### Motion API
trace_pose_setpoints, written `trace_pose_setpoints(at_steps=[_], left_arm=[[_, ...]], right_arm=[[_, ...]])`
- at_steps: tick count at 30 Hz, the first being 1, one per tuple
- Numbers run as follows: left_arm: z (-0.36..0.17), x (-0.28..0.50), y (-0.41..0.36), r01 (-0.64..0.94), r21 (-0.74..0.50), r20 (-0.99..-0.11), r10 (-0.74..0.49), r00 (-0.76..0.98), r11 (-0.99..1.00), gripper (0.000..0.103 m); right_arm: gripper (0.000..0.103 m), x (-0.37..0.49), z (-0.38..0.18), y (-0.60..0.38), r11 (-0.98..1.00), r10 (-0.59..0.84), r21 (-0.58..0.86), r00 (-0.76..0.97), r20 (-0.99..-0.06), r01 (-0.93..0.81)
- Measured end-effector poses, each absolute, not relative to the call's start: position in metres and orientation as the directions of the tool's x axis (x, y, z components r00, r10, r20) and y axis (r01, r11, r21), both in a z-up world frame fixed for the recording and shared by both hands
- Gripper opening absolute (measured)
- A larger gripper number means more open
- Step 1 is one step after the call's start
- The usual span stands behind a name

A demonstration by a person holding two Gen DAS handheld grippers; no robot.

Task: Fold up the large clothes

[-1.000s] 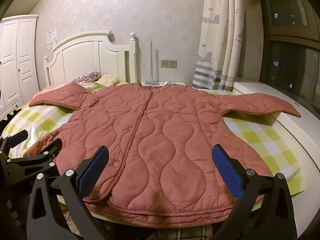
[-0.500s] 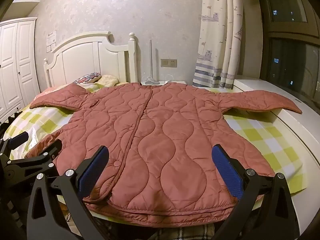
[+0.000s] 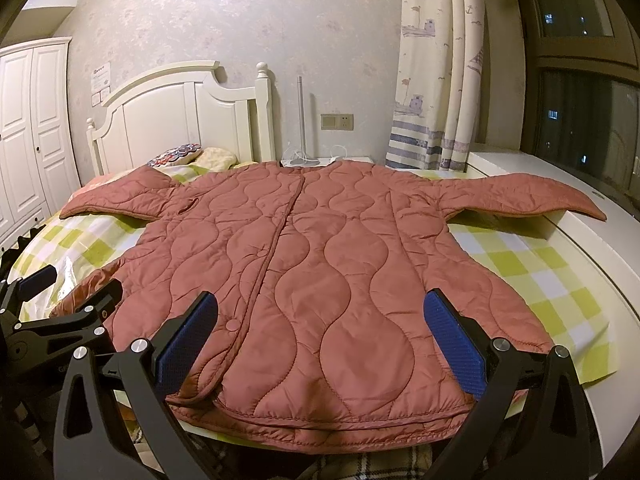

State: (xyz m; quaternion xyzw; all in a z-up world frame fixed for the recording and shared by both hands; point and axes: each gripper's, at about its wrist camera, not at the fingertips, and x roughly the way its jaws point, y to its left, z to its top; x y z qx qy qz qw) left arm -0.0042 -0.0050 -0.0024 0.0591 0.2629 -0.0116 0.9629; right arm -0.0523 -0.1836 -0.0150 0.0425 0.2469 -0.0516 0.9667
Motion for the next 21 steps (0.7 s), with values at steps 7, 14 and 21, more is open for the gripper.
trace_pose_setpoints(at_steps=[7, 14, 21], left_arm=[[-0.0024, -0.0048, -0.0049, 0.054, 0.107, -0.508, 0.008, 0.861, 0.993, 0.101], [-0.0028, -0.0041, -0.0038, 0.054, 0.107, -0.509, 0.008, 0.861, 0.993, 0.101], [-0.0027, -0.0040, -0.0036, 0.055, 0.108, -0.509, 0.008, 0.861, 0.993, 0.101]], right_arm=[[0.099, -0.0493, -0.0175, -0.1847, 0.991, -0.077, 0.062, 0.871, -0.486, 0.122], [0.098, -0.0493, -0.0193, -0.1858, 0.990, -0.073, 0.071, 0.869, -0.489, 0.123], [0.099, -0.0500, -0.0201, -0.1849, 0.990, -0.071, 0.073, 0.869, -0.490, 0.122]])
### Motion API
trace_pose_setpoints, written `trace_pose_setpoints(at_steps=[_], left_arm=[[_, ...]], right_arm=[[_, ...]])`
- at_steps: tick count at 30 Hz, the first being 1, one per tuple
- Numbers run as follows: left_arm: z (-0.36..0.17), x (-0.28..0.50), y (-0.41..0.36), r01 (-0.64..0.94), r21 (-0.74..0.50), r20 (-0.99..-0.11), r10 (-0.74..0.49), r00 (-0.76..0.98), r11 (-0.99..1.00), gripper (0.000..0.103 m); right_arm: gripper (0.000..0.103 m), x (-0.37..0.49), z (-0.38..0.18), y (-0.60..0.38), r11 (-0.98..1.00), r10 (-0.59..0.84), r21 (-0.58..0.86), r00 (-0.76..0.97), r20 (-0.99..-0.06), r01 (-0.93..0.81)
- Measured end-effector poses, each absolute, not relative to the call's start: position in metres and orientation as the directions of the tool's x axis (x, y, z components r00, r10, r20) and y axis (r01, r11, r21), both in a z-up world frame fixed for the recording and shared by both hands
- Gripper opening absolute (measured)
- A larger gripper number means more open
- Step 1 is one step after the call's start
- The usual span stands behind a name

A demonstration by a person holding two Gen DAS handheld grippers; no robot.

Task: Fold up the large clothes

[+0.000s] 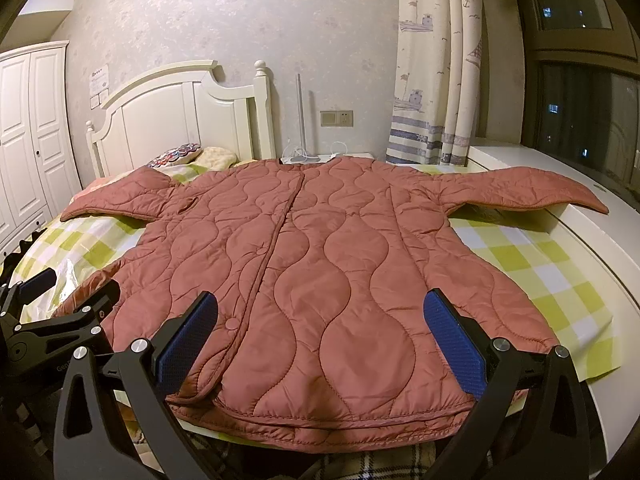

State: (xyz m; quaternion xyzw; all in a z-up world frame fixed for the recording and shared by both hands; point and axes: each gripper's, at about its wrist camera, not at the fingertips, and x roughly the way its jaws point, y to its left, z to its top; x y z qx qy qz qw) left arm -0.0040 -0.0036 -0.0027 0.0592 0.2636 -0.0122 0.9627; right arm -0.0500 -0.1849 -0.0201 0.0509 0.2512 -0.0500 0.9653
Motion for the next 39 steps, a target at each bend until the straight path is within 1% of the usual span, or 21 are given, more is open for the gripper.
trace_pose_setpoints(at_steps=[30, 32, 36, 38, 39], left_arm=[[-0.007, -0.005, 0.001, 0.056, 0.106, -0.520, 0.008, 0.854, 0.993, 0.101], [-0.008, -0.001, 0.002, 0.064, 0.098, -0.539, -0.001, 0.843, 0.993, 0.101], [-0.010, 0.029, 0.003, 0.096, 0.097, -0.613, -0.017, 0.790, 0.991, 0.101], [-0.012, 0.058, 0.003, 0.130, 0.084, -0.672, -0.040, 0.739, 0.988, 0.101], [-0.013, 0.078, 0.002, 0.163, 0.064, -0.708, -0.070, 0.703, 0.985, 0.101]], right_arm=[[0.099, -0.050, -0.025, -0.186, 0.989, -0.056, 0.090, 0.862, -0.504, 0.117], [0.098, -0.049, -0.027, -0.187, 0.989, -0.051, 0.093, 0.858, -0.511, 0.114], [0.098, -0.039, -0.031, -0.202, 0.983, -0.017, 0.143, 0.840, -0.542, 0.112], [0.098, -0.029, -0.030, -0.217, 0.977, -0.007, 0.174, 0.827, -0.562, 0.126], [0.098, -0.022, -0.030, -0.226, 0.972, 0.001, 0.191, 0.812, -0.583, 0.136]])
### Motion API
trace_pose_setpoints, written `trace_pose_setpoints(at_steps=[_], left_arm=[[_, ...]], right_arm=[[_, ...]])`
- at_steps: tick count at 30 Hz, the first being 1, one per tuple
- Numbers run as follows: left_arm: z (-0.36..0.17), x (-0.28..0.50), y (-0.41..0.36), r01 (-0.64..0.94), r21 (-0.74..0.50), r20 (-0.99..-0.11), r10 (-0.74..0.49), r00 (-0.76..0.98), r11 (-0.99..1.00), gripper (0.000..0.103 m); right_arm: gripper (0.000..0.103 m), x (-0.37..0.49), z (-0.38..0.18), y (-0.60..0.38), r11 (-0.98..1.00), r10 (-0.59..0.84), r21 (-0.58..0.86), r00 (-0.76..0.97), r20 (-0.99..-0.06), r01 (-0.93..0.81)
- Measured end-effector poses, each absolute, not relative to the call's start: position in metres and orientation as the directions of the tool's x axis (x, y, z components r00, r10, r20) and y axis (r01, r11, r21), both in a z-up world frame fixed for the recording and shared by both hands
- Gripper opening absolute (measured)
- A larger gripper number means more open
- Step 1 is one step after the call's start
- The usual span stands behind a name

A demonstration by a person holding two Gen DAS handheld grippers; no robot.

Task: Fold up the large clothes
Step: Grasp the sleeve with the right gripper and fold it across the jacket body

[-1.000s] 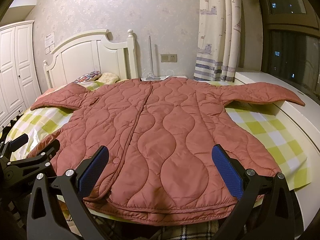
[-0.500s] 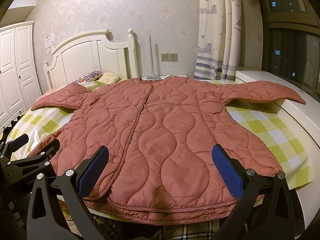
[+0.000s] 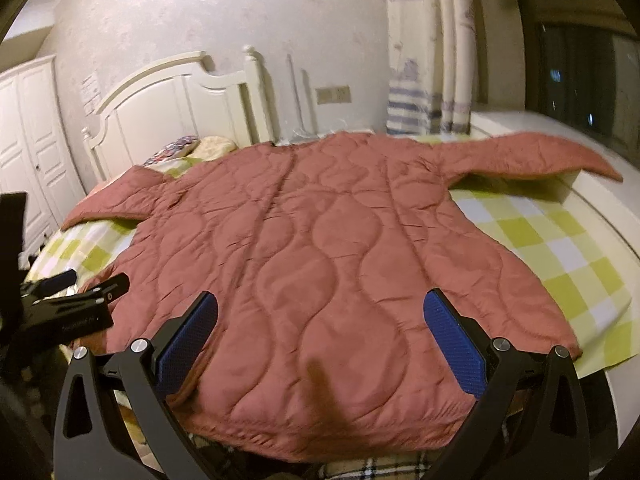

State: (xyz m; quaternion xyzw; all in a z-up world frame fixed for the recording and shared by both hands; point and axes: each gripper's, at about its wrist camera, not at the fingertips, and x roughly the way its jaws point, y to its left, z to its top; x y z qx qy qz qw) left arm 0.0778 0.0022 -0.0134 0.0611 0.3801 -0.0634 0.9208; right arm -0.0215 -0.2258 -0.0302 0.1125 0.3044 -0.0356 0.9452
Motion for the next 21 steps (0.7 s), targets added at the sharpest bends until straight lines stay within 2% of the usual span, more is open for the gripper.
trace_pose_setpoints(at_steps=[4, 7, 10, 14, 18, 19, 20, 21], left_arm=[[-0.022, 0.148, -0.006, 0.238, 0.053, -0.782, -0.108, 0.614, 0.970, 0.101], [-0.028, 0.196, -0.009, 0.207, 0.091, -0.782, -0.059, 0.621, 0.974, 0.101], [-0.033, 0.230, -0.005, 0.184, 0.048, -0.769, -0.081, 0.634, 0.982, 0.101], [-0.057, 0.251, 0.001, 0.182, -0.060, -0.788, -0.158, 0.595, 0.982, 0.101], [-0.064, 0.253, 0.001, 0.189, -0.052, -0.793, -0.156, 0.589, 0.981, 0.101], [-0.065, 0.254, -0.001, 0.188, -0.049, -0.796, -0.153, 0.586, 0.981, 0.101], [-0.065, 0.255, -0.002, 0.188, -0.044, -0.797, -0.148, 0.585, 0.981, 0.101], [-0.066, 0.254, -0.004, 0.188, -0.032, -0.800, -0.138, 0.584, 0.982, 0.101]], right_arm=[[0.098, 0.009, -0.027, -0.276, 0.935, -0.014, 0.268, 0.778, -0.628, 0.234], [0.098, 0.041, -0.024, -0.328, 0.889, -0.051, 0.323, 0.769, -0.637, 0.326], [0.098, 0.070, -0.033, -0.388, 0.794, -0.083, 0.407, 0.744, -0.663, 0.451], [0.099, 0.095, -0.052, -0.469, 0.618, -0.117, 0.531, 0.736, -0.667, 0.580], [0.098, 0.113, -0.067, -0.517, 0.507, -0.158, 0.577, 0.727, -0.668, 0.640], [0.097, 0.117, -0.071, -0.527, 0.481, -0.175, 0.575, 0.715, -0.677, 0.662], [0.089, 0.119, -0.073, -0.533, 0.464, -0.188, 0.577, 0.711, -0.678, 0.673], [0.076, 0.121, -0.074, -0.537, 0.454, -0.202, 0.582, 0.714, -0.670, 0.674]])
